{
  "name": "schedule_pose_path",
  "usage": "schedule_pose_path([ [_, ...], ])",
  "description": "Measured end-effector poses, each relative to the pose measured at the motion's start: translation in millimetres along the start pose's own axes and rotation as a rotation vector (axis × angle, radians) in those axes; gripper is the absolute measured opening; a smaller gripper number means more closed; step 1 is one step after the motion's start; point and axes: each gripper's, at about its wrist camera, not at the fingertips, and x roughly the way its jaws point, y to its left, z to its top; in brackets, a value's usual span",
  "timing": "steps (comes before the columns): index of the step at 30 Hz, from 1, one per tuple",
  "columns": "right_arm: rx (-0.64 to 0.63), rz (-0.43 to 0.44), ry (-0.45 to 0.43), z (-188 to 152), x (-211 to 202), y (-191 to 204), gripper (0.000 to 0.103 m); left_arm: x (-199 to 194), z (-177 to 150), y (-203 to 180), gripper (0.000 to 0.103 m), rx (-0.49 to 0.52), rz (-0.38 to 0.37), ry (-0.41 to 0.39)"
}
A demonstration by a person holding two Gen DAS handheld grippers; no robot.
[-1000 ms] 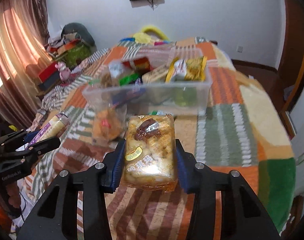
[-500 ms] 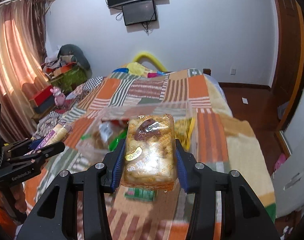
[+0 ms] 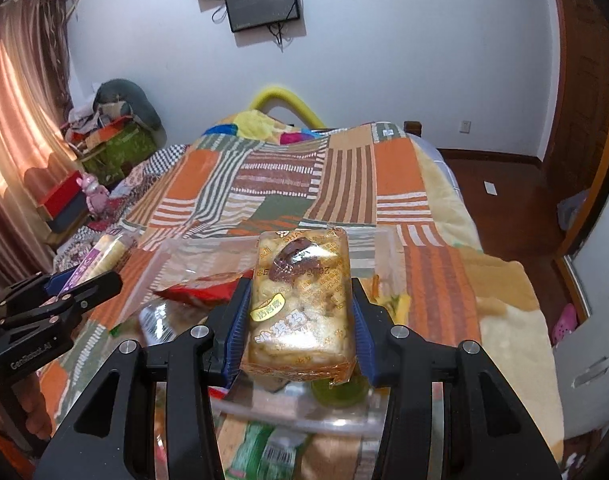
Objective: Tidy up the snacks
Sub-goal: 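Carry both snacks into the clear box and open both tools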
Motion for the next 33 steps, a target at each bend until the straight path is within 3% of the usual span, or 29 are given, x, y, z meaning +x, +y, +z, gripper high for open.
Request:
schedule_pose_path([
  [5,-0.012,0.02,0.045,1,17,5,0.042,26,6,3,0.045,-0.021,-0.002,0.037],
  [13,-0.069,0.01,0.07,3,29,13,0.043,33,6,-3,0.045,-0.009,-0.011,0.05],
  [25,-0.111,0.001,-0.007,2,-12,16,0.051,-16,2,-18,0.056,0.028,-0.027,-0.022],
  [33,-0.097,0.039,-0.042,-14,-47,8,0.055,-57,-25,-20,0.063,0.053,-0.043,-0.039],
])
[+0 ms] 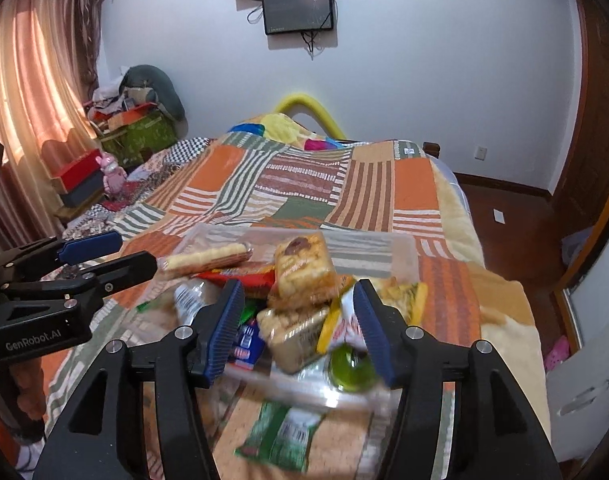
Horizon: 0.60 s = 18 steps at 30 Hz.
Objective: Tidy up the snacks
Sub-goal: 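Grasp the orange puff bag with the left tool while the right tool grasps the green packet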
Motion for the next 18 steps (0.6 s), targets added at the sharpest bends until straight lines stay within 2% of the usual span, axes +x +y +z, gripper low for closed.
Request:
schedule_pose_path([
  [5,0.013,0.039,0.044,-24,-6,0,0.057,-9,-31,1,0.063,0.004,-0.007,0.046],
  [12,0.028,0.042,0.144,-59,16,9,0.057,-1,-70,-1,0.063,-0.044,-0.049,0.127],
  [18,0.033,0.024,0.224,-72,43,9,0.057,15,-78,-11,0.063,-0.056,-0.072,0.16],
])
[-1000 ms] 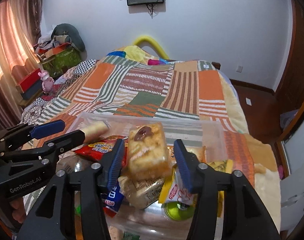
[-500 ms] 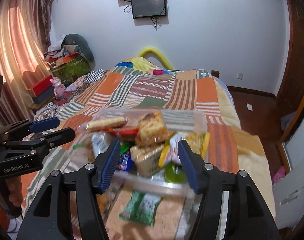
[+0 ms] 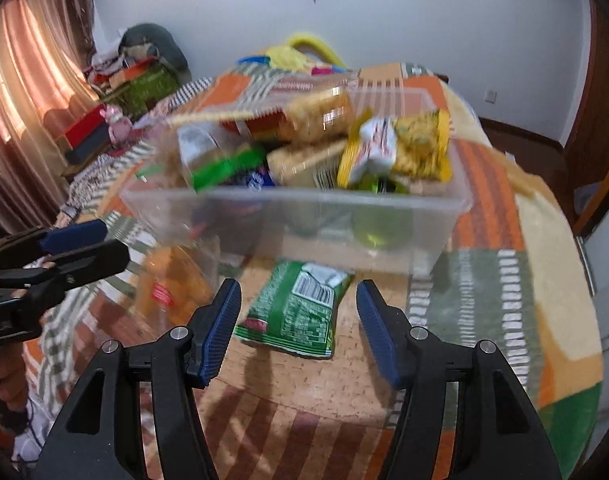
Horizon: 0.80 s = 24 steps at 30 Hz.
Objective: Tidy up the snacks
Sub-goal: 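Grasp the orange puff bag with the left tool while the right tool grasps the green packet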
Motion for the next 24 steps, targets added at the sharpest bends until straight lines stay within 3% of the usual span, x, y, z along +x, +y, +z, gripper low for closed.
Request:
schedule_pose_path([
  [6,0.036,0.05,0.04,1,19,-3,0.054,22,-4,-13,0.063,0.045,0.013,0.045],
  [8,0.039,0.067,0.037,0,18,-2,0.044,29,-7,-15,0.063,0.053,0.007,0.063],
  [13,0.033,0.07,0.015,-7,8,-5,0.031,42,-11,-18,0.066,0.047,0.01,0.084],
  [20,0.04,0.045,-0.021,-15,-5,-9,0.03,62,-16,-16,0.067,0.018,0.015,0.116],
  [24,0.042,0.047,-0.046,-15,-14,-11,0.03,61,-17,-15,0.061,0.017,0.014,0.105],
])
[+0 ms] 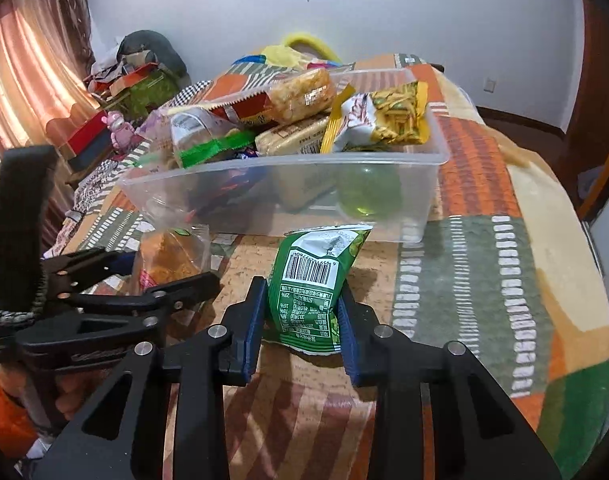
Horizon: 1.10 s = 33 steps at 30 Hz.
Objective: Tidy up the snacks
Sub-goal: 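Grasp the orange puff bag with the left tool while the right tool grasps the green packet, then lower both held snacks into the clear box and open both tools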
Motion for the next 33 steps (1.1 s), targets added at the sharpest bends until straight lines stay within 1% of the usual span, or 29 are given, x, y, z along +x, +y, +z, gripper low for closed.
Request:
schedule_pose_path([
  [4,0.006,0.012,-0.04,2,-14,-1,0.03,-8,-5,-3,0.058,0.013,-0.05,0.009],
  [5,0.006,0.015,-0.049,3,-17,-2,0.03,-12,-7,-3,0.058,0.016,-0.052,0.004],
  [10,-0.003,0.009,-0.104,13,-32,0,0.03,-44,-1,-5,0.058,0.02,-0.052,-0.069],
  [16,-0.005,-0.005,-0.159,28,-40,0,0.03,-85,23,-2,0.058,0.021,-0.049,-0.184],
  [21,0.004,-0.015,-0.194,45,-38,-1,0.03,-99,47,-5,0.058,0.025,-0.054,-0.24],
  [24,0.001,-0.029,-0.211,58,-32,0,0.03,-102,61,-6,0.058,0.03,-0.051,-0.267],
  [27,0.0,-0.033,-0.216,65,-27,1,0.03,-96,75,-10,0.058,0.038,-0.036,-0.288],
  [33,0.019,-0.031,-0.194,75,-8,-6,0.03,-71,104,-4,0.058,0.028,-0.004,-0.28],
])
